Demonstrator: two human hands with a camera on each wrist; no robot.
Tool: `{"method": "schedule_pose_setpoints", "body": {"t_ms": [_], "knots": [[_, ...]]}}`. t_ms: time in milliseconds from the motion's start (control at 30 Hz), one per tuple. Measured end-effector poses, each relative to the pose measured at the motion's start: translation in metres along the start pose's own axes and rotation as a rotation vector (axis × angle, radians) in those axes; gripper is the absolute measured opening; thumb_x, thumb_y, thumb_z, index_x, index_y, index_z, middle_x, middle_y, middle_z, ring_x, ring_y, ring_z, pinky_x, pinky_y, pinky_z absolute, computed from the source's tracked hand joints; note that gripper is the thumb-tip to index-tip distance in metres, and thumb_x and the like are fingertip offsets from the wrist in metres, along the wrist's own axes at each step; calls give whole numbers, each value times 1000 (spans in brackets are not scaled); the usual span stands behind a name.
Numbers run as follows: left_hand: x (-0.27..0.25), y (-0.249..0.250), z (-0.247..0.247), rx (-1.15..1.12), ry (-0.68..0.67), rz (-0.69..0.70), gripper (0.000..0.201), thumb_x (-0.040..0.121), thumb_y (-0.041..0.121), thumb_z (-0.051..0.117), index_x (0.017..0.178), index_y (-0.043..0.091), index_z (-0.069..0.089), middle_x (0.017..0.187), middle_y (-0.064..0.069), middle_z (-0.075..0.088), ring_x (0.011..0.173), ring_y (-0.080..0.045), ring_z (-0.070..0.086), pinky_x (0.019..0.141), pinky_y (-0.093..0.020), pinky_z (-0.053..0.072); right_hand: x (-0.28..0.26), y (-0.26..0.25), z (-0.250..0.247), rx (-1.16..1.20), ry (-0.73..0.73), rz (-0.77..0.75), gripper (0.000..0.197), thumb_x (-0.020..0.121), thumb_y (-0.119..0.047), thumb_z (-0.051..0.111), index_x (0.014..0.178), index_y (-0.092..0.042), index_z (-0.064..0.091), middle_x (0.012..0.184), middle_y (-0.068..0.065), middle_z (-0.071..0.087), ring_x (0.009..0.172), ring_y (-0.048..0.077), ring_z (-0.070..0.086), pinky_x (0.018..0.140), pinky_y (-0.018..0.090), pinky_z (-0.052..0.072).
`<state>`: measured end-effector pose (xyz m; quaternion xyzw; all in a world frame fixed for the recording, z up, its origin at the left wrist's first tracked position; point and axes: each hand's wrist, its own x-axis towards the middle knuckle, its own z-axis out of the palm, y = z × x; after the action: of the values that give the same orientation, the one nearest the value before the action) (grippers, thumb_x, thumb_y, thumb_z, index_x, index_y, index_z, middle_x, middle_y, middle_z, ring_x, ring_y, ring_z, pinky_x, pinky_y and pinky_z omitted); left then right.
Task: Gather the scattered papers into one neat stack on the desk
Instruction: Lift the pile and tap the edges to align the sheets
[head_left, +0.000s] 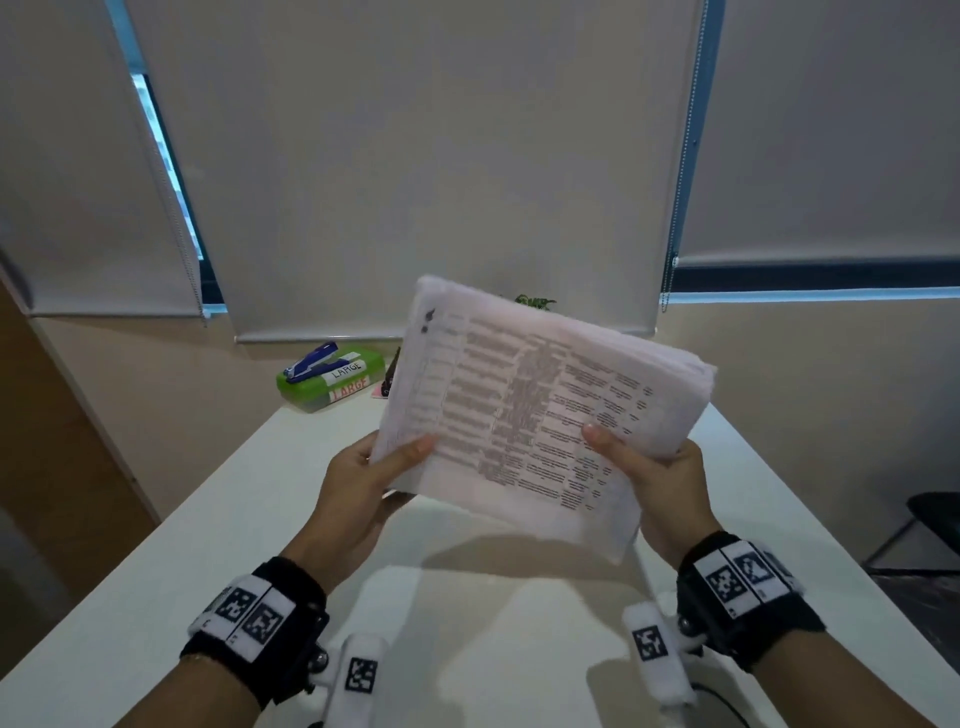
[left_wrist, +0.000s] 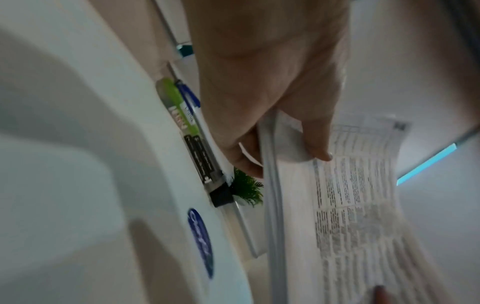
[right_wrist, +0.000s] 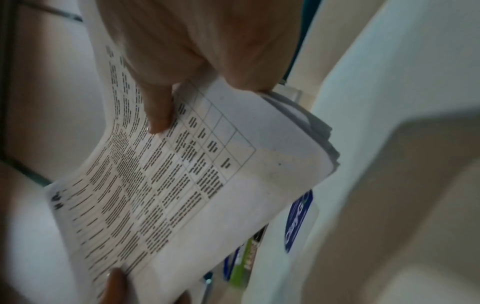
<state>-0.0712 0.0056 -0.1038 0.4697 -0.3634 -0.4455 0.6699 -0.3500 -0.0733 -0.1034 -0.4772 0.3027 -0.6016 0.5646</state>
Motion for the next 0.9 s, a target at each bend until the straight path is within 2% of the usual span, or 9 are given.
{"method": "schedule_pose_setpoints", "body": {"t_ms": [133, 233, 333, 433, 500, 567, 700, 800, 900], "knots": [[4, 8, 26, -339, -1, 12, 39, 96, 8, 71, 134, 10, 66, 132, -14, 75, 120, -30, 73, 99, -50, 61, -13, 12, 20, 259, 20, 153, 40, 86, -2, 79, 125, -6, 69, 119, 18, 76, 111, 39, 74, 99, 61, 54], [5, 19, 46, -395, -57, 57, 43, 101, 10, 68, 143, 11, 62, 136, -13, 73, 125, -34, 71, 102, -58, 57, -24, 27, 30, 385, -8, 236, 49, 91, -7, 76, 137, -13, 63, 129, 19, 72, 120, 40, 69, 103, 68, 48], [10, 31, 51, -338, -48, 113, 45, 99, 9, 71, 143, 9, 62, 135, -15, 73, 125, -36, 70, 101, -59, 57, -31, 24, 31, 389, -73, 234, 50, 94, -6, 71, 141, -19, 61, 133, 15, 70, 123, 37, 68, 102, 66, 50], [11, 48, 43, -253, -83, 154, 44, 100, 8, 69, 144, 7, 62, 137, -15, 72, 126, -36, 70, 101, -58, 58, -25, -3, 11, 269, -119, 186, 46, 91, -1, 68, 136, -10, 64, 128, 17, 73, 120, 37, 69, 98, 57, 56], [12, 60, 35, -198, -97, 168, 45, 98, 8, 69, 143, 7, 62, 136, -15, 73, 125, -36, 71, 101, -57, 58, -12, -24, -8, 134, -204, 158, 49, 88, 1, 69, 135, -2, 61, 128, 22, 71, 122, 45, 66, 100, 53, 54], [13, 68, 28, -170, -100, 168, 49, 93, 8, 72, 141, 4, 64, 133, -16, 74, 122, -37, 72, 98, -57, 60, 2, -43, -23, -49, -325, 180, 54, 84, 3, 71, 136, -7, 61, 127, 25, 71, 118, 48, 67, 98, 56, 55], [7, 68, 32, -52, -177, 168, 50, 88, 2, 74, 136, -3, 65, 129, -21, 75, 117, -40, 74, 91, -49, 64, 13, -60, -10, -403, -525, 122, 46, 88, -5, 75, 132, -15, 67, 121, 11, 77, 110, 33, 75, 93, 54, 60], [0, 64, 42, 73, -246, 181, 48, 84, 3, 77, 132, 4, 70, 123, -18, 78, 112, -38, 76, 88, -48, 65, 10, -49, 13, -335, -405, -5, 34, 91, -14, 72, 125, -11, 70, 120, 6, 77, 110, 27, 75, 98, 54, 58], [-4, 67, 51, 156, -174, 250, 44, 84, 12, 81, 128, 12, 74, 118, -11, 80, 109, -32, 78, 93, -55, 63, 3, -33, 31, -263, -209, -141, 25, 96, -16, 69, 121, -13, 72, 114, 2, 79, 106, 20, 76, 94, 48, 61]]}}
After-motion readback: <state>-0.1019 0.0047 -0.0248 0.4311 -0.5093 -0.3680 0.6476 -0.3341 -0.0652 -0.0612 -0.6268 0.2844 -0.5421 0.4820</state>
